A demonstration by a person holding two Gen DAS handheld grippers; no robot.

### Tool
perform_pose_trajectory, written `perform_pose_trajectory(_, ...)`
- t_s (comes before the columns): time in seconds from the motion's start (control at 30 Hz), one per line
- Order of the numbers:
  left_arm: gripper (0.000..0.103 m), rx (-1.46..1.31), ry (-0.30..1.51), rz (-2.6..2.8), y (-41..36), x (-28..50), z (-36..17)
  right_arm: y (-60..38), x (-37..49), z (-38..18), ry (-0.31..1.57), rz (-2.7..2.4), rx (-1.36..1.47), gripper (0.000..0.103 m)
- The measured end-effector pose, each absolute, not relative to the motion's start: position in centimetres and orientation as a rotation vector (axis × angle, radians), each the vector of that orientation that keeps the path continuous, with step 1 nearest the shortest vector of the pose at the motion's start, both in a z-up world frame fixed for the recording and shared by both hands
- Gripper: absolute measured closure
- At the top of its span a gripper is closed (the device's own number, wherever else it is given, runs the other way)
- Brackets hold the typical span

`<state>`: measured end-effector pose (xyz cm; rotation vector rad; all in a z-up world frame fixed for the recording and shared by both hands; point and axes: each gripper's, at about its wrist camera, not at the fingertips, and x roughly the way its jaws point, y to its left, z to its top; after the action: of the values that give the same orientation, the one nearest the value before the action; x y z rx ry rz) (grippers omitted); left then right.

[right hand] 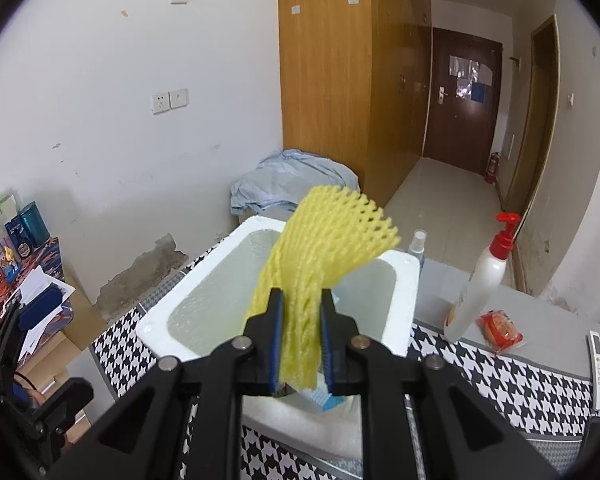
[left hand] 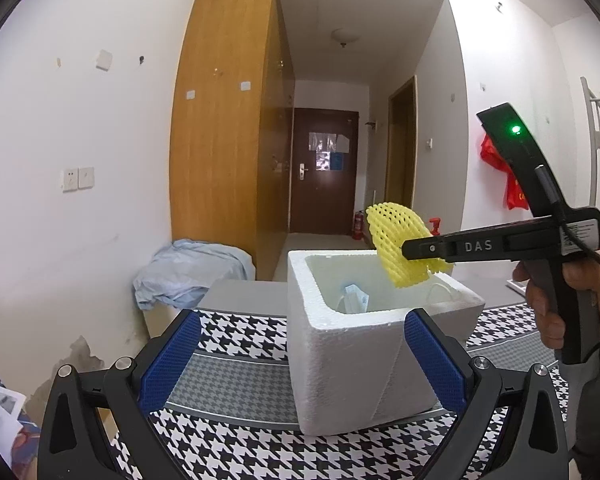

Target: Organize soft objects

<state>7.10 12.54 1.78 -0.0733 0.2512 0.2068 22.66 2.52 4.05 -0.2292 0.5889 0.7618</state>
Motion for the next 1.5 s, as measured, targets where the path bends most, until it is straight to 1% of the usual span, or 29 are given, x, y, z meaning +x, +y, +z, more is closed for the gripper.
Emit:
perform_pose_trajectory(0.27,0.001,-0.075,0.253,0.217,12.7,6.9,1.9,3.8,23.9,3.4,0.632,0.756,-0.231,0.083)
perform_pose_trajectory(0.37,0.001,-0.083,0.252,0.226,13.0,6.9,2.0,4.1,24.4,3.1,0.640,0.750,-0.224,0.078)
perform_pose_trajectory(0.4,0.001,-0.088,0.253,0.231,13.1,6.8,2.0,4.2,24.5,3.0,0.649,0.758,-0.220,0.068)
perform_pose_trajectory(0.43,0.001,-0.089,0.254,0.235,13.2,6.8,2.0,4.4,24.6,2.8,0.658,0.769,-0.216,0.049)
perform_pose_trajectory(0.5,0.001,-0.091,0.253,0.244,13.4,6.7,2.0,4.2,24.5,2.8,0.648,0.775,-0.207,0.032)
perform_pose_trajectory(1.0,0.001,-0.083,0.279,0.230,12.5,7.3,2.2,1.7,22.4,4.4,0.581,0.773,-0.178,0.027)
perform_pose_trajectory(1.2,0.001,-0.075,0.283,0.216,11.3,7.3,2.5,-1.0,20.6,5.6,0.531,0.769,-0.145,0.020)
perform_pose_trajectory(1.33,0.001,-0.070,0.285,0.204,10.4,7.2,2.8,-2.9,19.2,6.2,0.485,0.759,-0.127,0.007)
perform_pose_trajectory(1.5,0.001,-0.055,0.264,0.181,9.0,7.0,3.8,-5.7,17.7,7.0,0.424,0.734,-0.092,0.004)
